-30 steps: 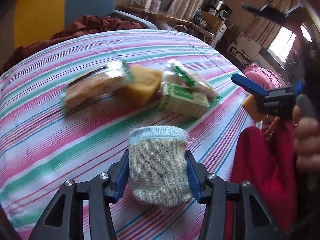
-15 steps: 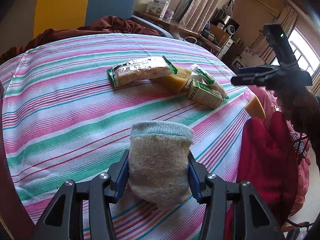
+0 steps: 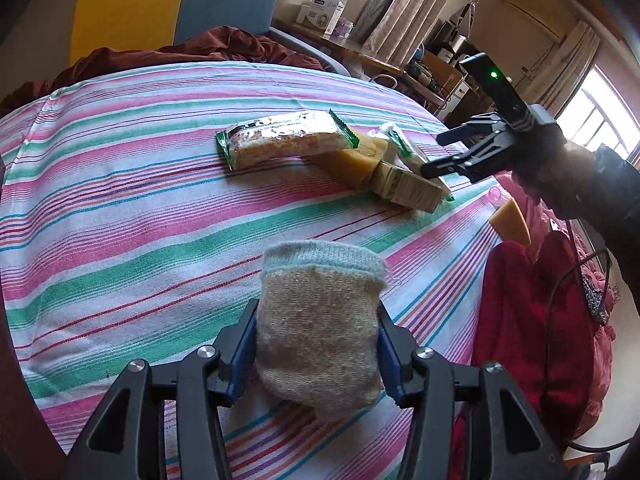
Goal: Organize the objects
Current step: 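Grasp the WEIDAN cracker packet with the right tool while the left tool holds the sock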
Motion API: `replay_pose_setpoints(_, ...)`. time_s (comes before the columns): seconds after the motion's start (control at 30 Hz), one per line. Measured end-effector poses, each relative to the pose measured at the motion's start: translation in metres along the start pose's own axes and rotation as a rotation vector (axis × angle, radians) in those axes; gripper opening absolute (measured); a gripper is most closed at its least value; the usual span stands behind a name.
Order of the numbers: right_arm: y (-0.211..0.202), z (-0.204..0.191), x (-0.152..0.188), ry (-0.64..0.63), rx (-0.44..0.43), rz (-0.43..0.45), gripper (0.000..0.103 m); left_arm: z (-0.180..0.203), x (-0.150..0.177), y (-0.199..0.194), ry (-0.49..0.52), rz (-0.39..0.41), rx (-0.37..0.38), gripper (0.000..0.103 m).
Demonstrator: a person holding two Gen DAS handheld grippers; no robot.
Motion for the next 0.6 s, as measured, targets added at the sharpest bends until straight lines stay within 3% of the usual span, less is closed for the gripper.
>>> replay_pose_setpoints(0.13, 0.024, 0.002, 0.006, 0.034, -0.053, -0.054, 0.055, -0.001, 0.000, 0.000, -0.007, 0.001, 0.007, 0.053)
replay_pose_setpoints(0.17, 0.026, 0.004, 0.009, 0.043, -0.052, -0.059, 0.051, -0.001, 0.000, -0.001, -0.007, 0.003, 0.007, 0.053)
replay_pose_setpoints(0.43, 0.017, 0.031, 0.037, 0.149, -0.014, -0.113, 0.049, 0.001, 0.006, -0.005, 0.012, 0.011, -0.004, 0.053)
replay_pose_setpoints(0.6, -0.015, 0.039, 0.037, 0.214, 0.009, -0.038, 0.049, 0.002, 0.012, -0.010, 0.038, 0.012, -0.025, 0.053)
Point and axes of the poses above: each gripper's, at about its wrist camera, not at the fingertips, and y roughly the way its jaws point, z to its right, x to its underside, the point moved 8 cm from there along y, roughly the way its jaws point, and after that the axes turned 1 degree about z, right-handed, at the moved point
